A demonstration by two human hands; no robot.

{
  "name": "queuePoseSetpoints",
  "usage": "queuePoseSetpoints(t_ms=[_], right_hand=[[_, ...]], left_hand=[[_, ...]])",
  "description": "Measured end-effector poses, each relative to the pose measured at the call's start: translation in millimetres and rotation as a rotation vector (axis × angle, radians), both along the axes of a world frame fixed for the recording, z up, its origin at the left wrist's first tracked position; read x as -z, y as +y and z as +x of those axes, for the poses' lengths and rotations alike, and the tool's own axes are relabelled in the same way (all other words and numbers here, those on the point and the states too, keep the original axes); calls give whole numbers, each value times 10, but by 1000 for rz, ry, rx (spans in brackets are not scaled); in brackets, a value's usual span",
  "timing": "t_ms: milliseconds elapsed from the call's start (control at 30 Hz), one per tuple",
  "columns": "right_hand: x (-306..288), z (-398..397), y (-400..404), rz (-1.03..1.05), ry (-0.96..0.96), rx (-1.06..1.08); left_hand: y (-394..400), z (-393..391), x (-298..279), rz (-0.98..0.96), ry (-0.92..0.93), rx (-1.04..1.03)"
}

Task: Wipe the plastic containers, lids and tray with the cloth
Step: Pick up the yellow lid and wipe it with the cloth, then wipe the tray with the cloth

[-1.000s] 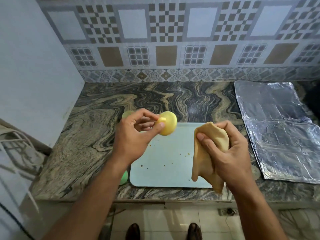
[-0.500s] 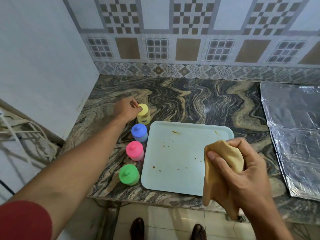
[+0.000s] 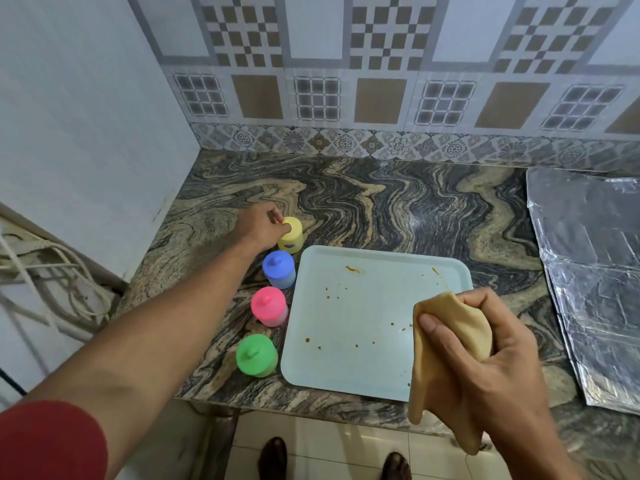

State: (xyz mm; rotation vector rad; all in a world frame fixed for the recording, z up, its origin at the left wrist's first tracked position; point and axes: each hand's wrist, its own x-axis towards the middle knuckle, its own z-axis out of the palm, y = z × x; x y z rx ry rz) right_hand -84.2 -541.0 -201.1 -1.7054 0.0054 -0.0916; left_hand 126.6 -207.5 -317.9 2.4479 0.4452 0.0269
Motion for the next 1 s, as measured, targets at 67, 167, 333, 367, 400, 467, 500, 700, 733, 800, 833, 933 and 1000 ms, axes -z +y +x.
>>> queuePoseSetpoints(t_ms=[67, 167, 333, 367, 400, 467, 500, 700, 733, 800, 833, 933, 1000], right_hand=[[13, -1, -10, -8, 10, 2], [28, -14, -29, -1, 18, 3], [58, -32, -76, 3, 39, 18], [63, -32, -85, 7, 41, 19], [70, -32, -95, 8, 41, 21], [83, -30, -111, 6, 43, 27], [90, -30, -116, 5, 46, 29], [165, -33, -136, 48, 75, 42], [205, -11, -146, 55, 95, 40], [307, 31, -200, 72, 158, 9], [354, 63, -226, 93, 195, -18], [513, 146, -277, 153, 285, -94], [600, 211, -275, 158, 302, -111]], left_hand=[[-9, 11, -3, 10, 0, 8], [-25, 24, -11, 32, -7, 24], [-19, 54, -17, 79, 20, 36], [-22, 54, -22, 86, 25, 35], [-24, 55, -21, 87, 28, 33], [-22, 62, -19, 82, 33, 30], [-23, 64, -19, 84, 35, 29], [-29, 31, -4, 122, 47, 40], [-23, 32, -10, 135, 49, 49], [-32, -4, -11, 162, 15, 62], [-39, -32, -42, 177, -32, 69], [-126, -248, -143, 170, -187, 70], [-251, -493, -225, 107, -275, 74]])
